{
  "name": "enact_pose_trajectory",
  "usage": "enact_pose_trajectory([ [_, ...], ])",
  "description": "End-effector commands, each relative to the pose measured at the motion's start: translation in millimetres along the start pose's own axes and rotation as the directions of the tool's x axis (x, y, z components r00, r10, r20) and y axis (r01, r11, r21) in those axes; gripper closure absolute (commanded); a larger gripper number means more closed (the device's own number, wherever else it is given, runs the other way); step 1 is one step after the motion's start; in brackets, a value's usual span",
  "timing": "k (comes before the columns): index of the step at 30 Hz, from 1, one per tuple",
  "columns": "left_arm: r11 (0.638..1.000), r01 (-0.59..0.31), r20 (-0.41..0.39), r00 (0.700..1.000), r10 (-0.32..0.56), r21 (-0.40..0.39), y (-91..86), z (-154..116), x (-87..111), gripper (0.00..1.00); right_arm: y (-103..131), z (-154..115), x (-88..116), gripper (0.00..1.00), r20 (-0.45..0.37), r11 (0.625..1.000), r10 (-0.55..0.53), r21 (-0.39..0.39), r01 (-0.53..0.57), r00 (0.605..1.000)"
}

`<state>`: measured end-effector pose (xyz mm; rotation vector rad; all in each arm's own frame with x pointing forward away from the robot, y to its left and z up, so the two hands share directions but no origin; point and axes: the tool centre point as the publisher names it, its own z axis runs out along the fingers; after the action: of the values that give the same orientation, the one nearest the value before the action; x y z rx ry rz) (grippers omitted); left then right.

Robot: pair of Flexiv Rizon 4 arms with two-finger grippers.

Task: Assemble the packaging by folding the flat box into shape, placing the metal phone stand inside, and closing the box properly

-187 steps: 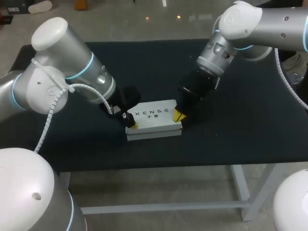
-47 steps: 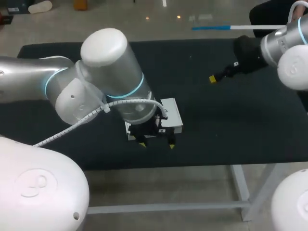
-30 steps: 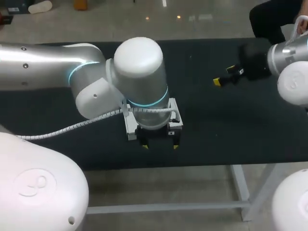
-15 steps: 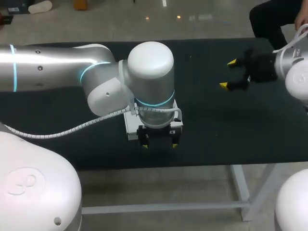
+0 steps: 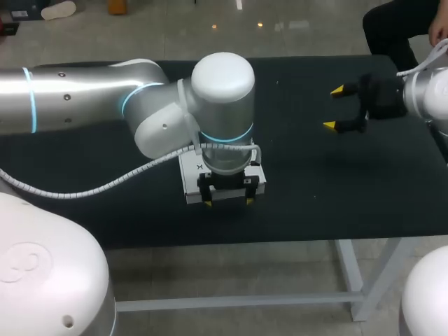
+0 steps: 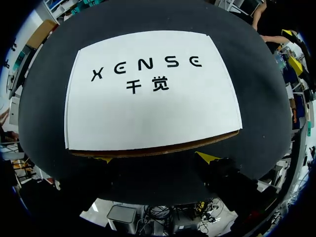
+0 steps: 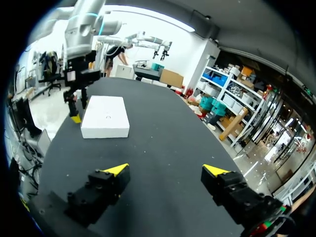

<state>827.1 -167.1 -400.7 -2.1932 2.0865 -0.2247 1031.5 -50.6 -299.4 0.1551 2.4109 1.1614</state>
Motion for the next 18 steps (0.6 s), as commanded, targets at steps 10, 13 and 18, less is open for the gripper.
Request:
enact_pose_trajectory([
  [10,1.000,-0.014,-0.008,1.000,0.014,0.003,-56.6,15.0,-15.3,0.00,-2.6,-1.1,-2.7,0.00,-0.016,0.993,-0.003,-0.120,0.001,1.000],
  [13,1.000,-0.026,-0.017,1.000,0.026,0.000,-70.7,18.6,-19.7,0.00,-2.6,-1.1,-2.7,0.00,-0.016,0.993,-0.003,-0.120,0.001,1.000],
  [18,0.999,-0.032,-0.024,0.999,0.033,0.002,-95.6,26.5,-29.0,0.00,-2.6,-1.1,-2.7,0.00,-0.016,0.993,-0.003,-0.120,0.001,1.000],
])
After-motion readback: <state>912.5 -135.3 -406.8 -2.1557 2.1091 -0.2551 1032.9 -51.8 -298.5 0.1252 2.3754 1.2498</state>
